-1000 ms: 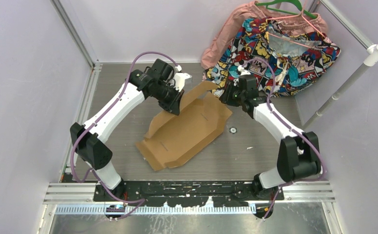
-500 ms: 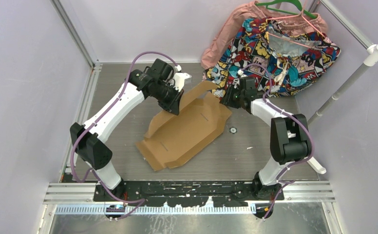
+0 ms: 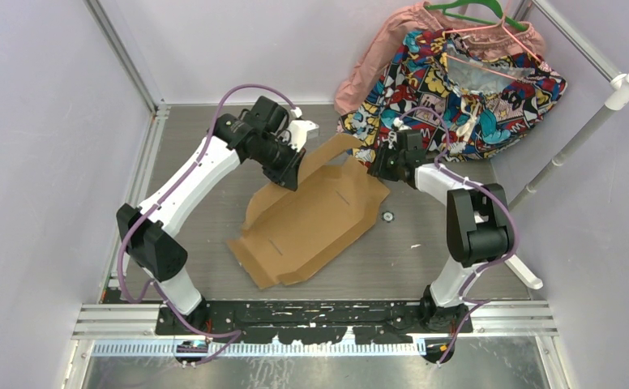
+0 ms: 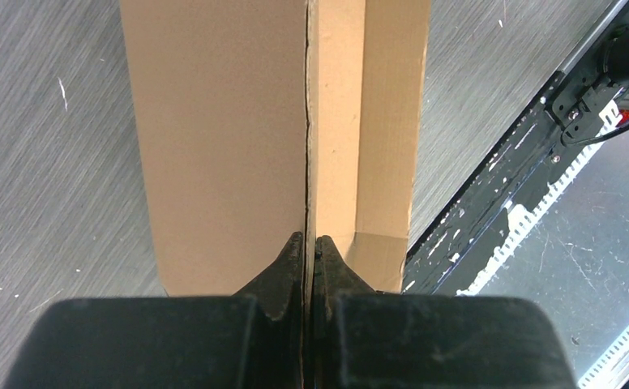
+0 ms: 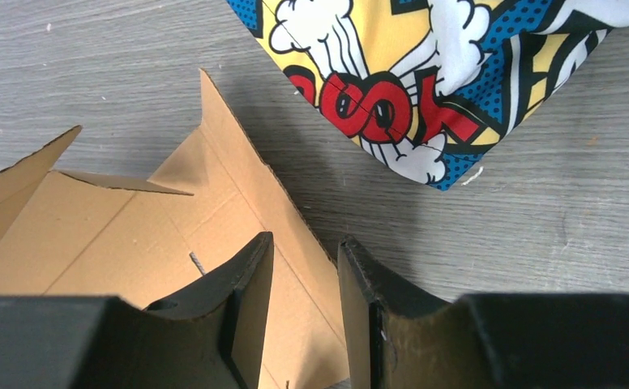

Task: Fold the paper box
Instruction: Fold the paper box at the center of the board.

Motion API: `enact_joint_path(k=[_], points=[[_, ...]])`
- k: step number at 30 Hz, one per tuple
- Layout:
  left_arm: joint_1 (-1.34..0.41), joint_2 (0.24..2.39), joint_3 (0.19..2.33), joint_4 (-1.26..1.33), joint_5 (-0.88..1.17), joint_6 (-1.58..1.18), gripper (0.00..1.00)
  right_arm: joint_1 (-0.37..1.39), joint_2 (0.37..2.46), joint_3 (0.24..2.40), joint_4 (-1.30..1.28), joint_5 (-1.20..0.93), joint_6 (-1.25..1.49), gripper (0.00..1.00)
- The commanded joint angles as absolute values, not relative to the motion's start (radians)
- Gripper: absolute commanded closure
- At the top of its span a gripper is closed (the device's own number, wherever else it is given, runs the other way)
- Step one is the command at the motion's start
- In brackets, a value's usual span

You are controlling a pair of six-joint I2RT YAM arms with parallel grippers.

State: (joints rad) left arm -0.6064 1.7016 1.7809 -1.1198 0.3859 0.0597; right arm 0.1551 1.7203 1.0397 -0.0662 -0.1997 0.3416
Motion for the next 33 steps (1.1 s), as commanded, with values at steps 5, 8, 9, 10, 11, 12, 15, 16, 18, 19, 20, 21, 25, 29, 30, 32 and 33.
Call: enact_joint_path(k=[5,8,9,10,11,12,15,16,18,19,20,21,25,29,30,32,33], points=[[-0.6,1.707,1.815,-1.131,0.426,0.058,0.99,0.152,1.748,1.054,-0.035,-0.187,0.317,0.59],[-0.601,1.71,1.815,-1.129,0.426,0.057,0.99,0.152,1.756,1.053,-0.037,-0.192,0.318,0.59],[-0.601,1.71,1.815,-1.128,0.429,0.055,0.99,0.151,1.757,1.053,-0.037,-0.195,0.318,0.59],[-0.6,1.709,1.815,-1.126,0.429,0.055,0.99,0.152,1.758,1.052,-0.038,-0.196,0.317,0.6],[-0.601,1.709,1.815,-1.125,0.429,0.055,0.99,0.151,1.76,1.052,-0.038,-0.197,0.317,0.6],[-0.601,1.71,1.815,-1.125,0.43,0.054,0.99,0.151,1.762,1.053,-0.038,-0.198,0.316,0.61],[-0.601,1.709,1.815,-1.123,0.43,0.054,0.99,0.153,1.765,1.054,-0.045,-0.194,0.315,0.61],[-0.6,1.709,1.816,-1.123,0.43,0.053,0.99,0.151,1.765,1.053,-0.046,-0.189,0.315,0.6],[-0.6,1.708,1.815,-1.123,0.43,0.054,0.99,0.152,1.763,1.052,-0.05,-0.18,0.312,0.59],[-0.601,1.708,1.816,-1.124,0.43,0.054,0.99,0.152,1.762,1.053,-0.053,-0.175,0.31,0.58],[-0.601,1.708,1.817,-1.123,0.429,0.054,0.99,0.152,1.76,1.053,-0.055,-0.172,0.31,0.58],[-0.601,1.708,1.817,-1.124,0.428,0.054,0.99,0.152,1.76,1.052,-0.055,-0.171,0.311,0.57],[-0.6,1.707,1.814,-1.123,0.424,0.054,0.99,0.15,1.761,1.055,-0.064,-0.169,0.308,0.56],[-0.601,1.705,1.814,-1.121,0.422,0.052,0.99,0.152,1.766,1.058,-0.071,-0.176,0.308,0.56],[-0.6,1.704,1.813,-1.121,0.42,0.051,0.99,0.151,1.768,1.06,-0.073,-0.18,0.308,0.56],[-0.601,1.702,1.819,-1.119,0.41,0.051,0.99,0.152,1.77,1.061,-0.075,-0.181,0.311,0.56],[-0.601,1.699,1.82,-1.116,0.403,0.049,0.99,0.151,1.769,1.058,-0.074,-0.182,0.313,0.56]])
